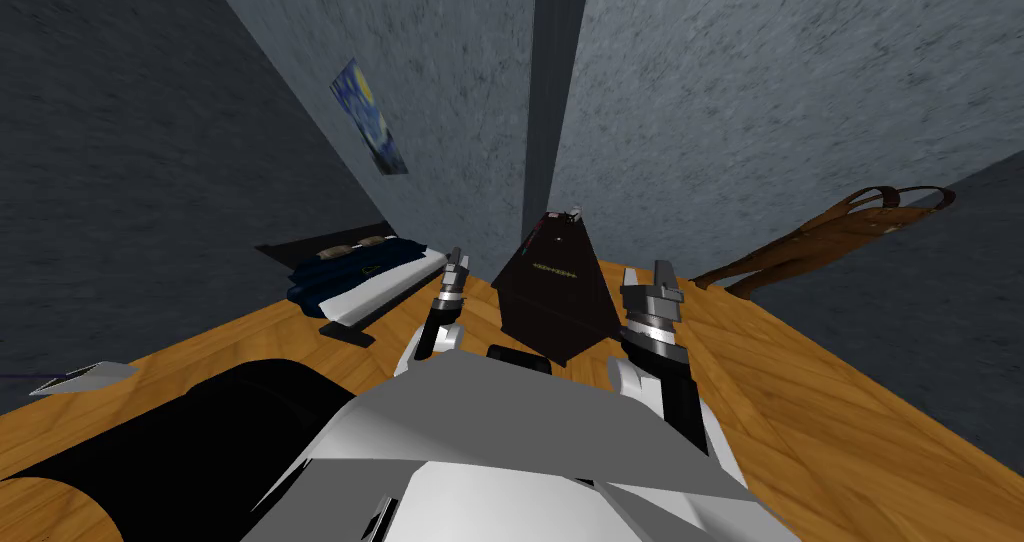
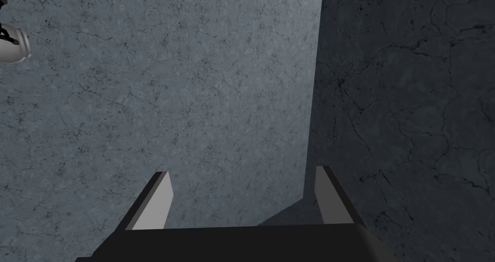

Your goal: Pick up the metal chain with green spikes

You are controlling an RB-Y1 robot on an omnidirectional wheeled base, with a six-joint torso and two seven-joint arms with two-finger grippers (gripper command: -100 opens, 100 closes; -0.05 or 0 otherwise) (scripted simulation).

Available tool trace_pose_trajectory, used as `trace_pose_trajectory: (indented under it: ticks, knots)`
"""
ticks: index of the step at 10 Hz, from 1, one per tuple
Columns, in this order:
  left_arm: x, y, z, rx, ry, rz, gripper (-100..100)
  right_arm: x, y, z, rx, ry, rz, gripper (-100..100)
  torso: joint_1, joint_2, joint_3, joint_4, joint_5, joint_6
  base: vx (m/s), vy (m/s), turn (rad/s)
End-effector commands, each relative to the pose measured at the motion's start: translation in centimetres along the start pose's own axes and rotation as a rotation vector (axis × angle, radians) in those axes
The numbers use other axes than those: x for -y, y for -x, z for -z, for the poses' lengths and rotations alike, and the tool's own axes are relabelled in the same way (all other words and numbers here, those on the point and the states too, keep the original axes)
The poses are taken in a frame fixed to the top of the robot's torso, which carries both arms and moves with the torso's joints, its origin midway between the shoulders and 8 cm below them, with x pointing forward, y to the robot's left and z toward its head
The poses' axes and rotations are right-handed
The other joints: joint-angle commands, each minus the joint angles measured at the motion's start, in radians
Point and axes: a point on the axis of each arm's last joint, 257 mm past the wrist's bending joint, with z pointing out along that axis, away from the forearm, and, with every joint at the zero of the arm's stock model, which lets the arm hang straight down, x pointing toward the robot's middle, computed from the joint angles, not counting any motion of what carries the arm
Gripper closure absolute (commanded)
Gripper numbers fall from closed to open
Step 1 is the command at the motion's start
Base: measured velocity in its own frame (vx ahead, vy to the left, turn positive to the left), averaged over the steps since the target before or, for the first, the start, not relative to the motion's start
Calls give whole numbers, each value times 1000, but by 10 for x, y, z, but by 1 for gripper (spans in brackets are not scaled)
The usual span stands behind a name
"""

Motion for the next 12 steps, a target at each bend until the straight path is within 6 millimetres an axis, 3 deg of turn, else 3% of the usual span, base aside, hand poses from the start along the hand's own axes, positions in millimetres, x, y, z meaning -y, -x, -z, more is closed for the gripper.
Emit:
trace_pose_trajectory:
  ticks: [1,4,6,7,11,12]
  knots:
    - [0,0,0,0,0,0,0,10,0,6,-26,-27,22,-100,0,0,0,0,0,0,-12,22,41]
    - [0,0,0,0,0,0,0,47,10,30,-83,-134,88,-100,4,2,1,0,1,0,-24,67,79]
    - [0,0,0,0,0,0,0,81,25,58,-120,-239,148,-100,6,3,1,1,1,0,-29,102,118]
    - [0,0,0,0,0,0,0,80,25,58,-122,-239,149,-100,7,2,1,0,1,0,-17,78,29]
    - [0,0,0,0,0,0,0,143,76,133,-196,-481,298,-100,6,2,1,0,1,0,-16,109,149]
    - [0,0,0,0,0,0,0,146,78,139,-209,-498,307,-100,8,2,1,0,2,0,-1,107,38]
